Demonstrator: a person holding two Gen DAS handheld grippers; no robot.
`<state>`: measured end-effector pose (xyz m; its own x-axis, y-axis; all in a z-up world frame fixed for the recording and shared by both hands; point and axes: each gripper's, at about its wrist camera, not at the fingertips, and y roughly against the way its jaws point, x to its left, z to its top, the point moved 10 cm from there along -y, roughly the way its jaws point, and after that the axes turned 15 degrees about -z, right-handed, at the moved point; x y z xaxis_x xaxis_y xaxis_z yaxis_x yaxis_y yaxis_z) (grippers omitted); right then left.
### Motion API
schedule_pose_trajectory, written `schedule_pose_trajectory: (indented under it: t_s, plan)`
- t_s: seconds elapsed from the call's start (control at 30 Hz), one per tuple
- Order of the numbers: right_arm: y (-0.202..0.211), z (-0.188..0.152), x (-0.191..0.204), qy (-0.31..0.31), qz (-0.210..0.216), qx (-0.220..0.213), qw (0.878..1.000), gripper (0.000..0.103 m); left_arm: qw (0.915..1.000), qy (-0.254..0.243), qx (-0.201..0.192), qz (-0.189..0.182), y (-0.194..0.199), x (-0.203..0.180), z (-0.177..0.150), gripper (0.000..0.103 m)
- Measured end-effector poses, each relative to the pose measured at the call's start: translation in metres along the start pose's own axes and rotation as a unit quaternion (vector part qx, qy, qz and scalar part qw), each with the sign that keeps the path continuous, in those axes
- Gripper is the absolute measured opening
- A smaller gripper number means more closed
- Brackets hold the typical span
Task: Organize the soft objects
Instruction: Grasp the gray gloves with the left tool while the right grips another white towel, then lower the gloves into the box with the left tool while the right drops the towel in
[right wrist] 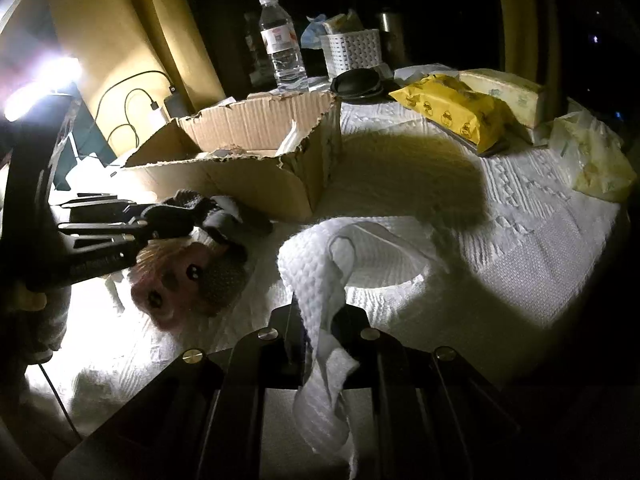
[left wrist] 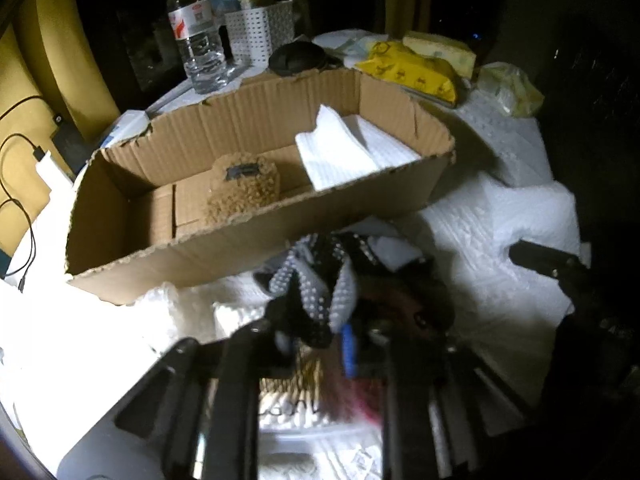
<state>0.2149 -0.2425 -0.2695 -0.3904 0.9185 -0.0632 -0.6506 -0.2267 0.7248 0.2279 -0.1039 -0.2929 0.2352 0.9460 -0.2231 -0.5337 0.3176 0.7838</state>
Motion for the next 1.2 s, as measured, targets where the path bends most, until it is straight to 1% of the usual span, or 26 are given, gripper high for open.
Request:
schedule_pose_trajectory:
  t_s: [0.3, 0.53, 0.77, 1.2]
  plan:
    - [0.02, 0.012, 0.013, 0.01, -0.007, -0.016, 1.0, 0.011, 0.9989, -0.008, -0.034, -0.032, 0.036, -0.013, 0.004, 0.013]
    - [0.036, 0.024, 0.027, 0.022, -0.011, -0.029, 0.999, 0.011, 0.9971, -0.005, -0.065, -0.039, 0.071, -0.009, 0.008, 0.013]
    - [0.05, 0.04, 0.046, 0.037, -0.012, -0.043, 0.998, 0.011, 0.9948, 0.007, -0.092, -0.044, 0.1, 0.006, 0.008, 0.013]
    - [0.063, 0.074, 0.074, 0.058, -0.011, -0.066, 0.996, 0.011, 0.9883, 0.028, -0.144, -0.041, 0.146, 0.043, 0.024, 0.013]
